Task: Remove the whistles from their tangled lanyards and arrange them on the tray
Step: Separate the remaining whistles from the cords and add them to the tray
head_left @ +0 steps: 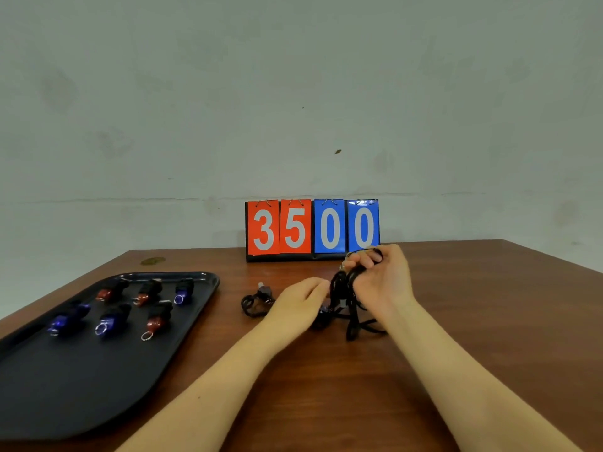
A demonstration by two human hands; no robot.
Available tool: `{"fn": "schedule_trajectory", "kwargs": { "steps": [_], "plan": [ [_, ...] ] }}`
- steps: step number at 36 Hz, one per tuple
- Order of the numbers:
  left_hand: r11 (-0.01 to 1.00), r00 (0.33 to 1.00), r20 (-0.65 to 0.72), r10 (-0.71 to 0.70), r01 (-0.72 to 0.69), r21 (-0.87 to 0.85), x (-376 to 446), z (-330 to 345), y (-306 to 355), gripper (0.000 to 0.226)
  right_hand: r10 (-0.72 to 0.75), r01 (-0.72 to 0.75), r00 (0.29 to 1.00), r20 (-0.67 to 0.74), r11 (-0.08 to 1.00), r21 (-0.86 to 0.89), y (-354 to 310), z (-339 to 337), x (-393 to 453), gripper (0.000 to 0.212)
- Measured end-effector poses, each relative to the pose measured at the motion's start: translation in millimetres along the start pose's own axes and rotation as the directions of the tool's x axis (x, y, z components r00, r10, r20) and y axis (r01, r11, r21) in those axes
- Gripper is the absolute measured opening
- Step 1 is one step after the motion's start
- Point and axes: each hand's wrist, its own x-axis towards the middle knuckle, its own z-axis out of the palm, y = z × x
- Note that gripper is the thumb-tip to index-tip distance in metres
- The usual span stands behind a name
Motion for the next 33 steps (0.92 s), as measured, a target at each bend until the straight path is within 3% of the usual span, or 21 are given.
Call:
{"fn": "schedule_trajectory", "kwargs": {
  "steps": [5,10,14,17,26,29,33],
  "plan": [
    [0.998,0.999,0.036,-0.024,0.026,-0.054,2,3,2,0.037,-0.012,0.012,1.000,0.004,0.997,0.078,-2,-1,2,0.030],
    [0.965,0.996,-0.027,-0.081,0.072,-0.250,3,6,4,0.031,-0.004,0.003,1.000,0.001,0.994,0.108,0,-1,1,0.030],
    [0.861,0.979,-0.012,-0.204,0.173,-0.479,10,9,2,0.029,0.029,-0.030,1.000,0.009,0.995,0.100,4,2,-2,0.031],
    [0.709,0.932,0.109,-0.345,0.335,-0.620,18,13,10,0.033,0.035,-0.036,0.999,0.019,0.996,0.078,6,2,-2,0.030],
    [0.690,0.931,0.131,-0.340,0.342,-0.639,21,15,-7,0.033,0.002,-0.001,1.000,-0.006,0.999,0.040,1,4,0,0.033],
    [0.647,0.920,0.092,-0.381,0.336,-0.685,20,10,-3,0.038,-0.038,0.037,0.999,-0.006,0.996,-0.075,1,3,2,0.035],
    [0.723,0.960,0.043,-0.277,0.238,-0.648,17,6,-2,0.032,-0.071,0.072,0.997,0.011,0.984,-0.165,3,2,5,0.037]
  ]
}}
